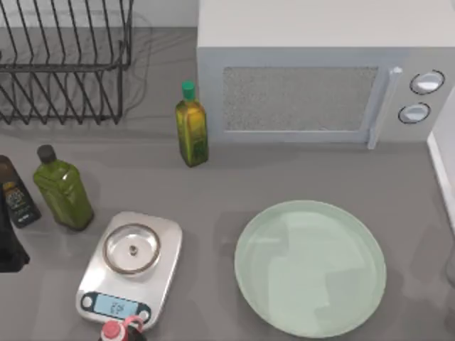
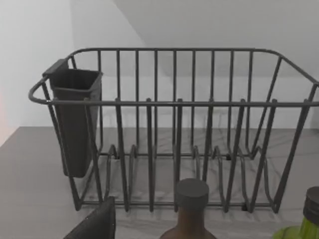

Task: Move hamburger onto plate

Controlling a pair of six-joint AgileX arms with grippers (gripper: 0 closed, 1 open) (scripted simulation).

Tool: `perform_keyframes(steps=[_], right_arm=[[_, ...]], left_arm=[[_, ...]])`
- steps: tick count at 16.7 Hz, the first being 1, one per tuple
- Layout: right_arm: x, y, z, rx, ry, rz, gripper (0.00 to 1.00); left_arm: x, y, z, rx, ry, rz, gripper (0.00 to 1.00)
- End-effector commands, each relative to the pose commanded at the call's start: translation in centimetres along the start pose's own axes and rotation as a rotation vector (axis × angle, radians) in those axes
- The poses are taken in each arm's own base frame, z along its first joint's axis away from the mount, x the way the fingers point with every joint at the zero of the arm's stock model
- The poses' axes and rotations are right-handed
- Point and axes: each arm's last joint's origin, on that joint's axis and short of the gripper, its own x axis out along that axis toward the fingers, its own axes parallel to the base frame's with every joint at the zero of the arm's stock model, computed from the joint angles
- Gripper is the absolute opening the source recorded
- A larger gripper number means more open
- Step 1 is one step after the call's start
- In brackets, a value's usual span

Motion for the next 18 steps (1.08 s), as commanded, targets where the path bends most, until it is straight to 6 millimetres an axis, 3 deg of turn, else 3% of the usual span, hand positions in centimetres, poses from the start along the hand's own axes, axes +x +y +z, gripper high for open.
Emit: perform_keyframes(steps=[11, 18], right_arm=[[0.0, 0.0, 0.0, 0.0, 0.0, 0.0, 0.02], [0.0, 0.0, 0.0, 0.0, 0.0, 0.0, 0.0]], left_arm=[[0.0, 0.0, 0.0, 0.0, 0.0, 0.0, 1.0], [0.0, 0.0, 0.0, 0.0, 0.0, 0.0, 1.0]])
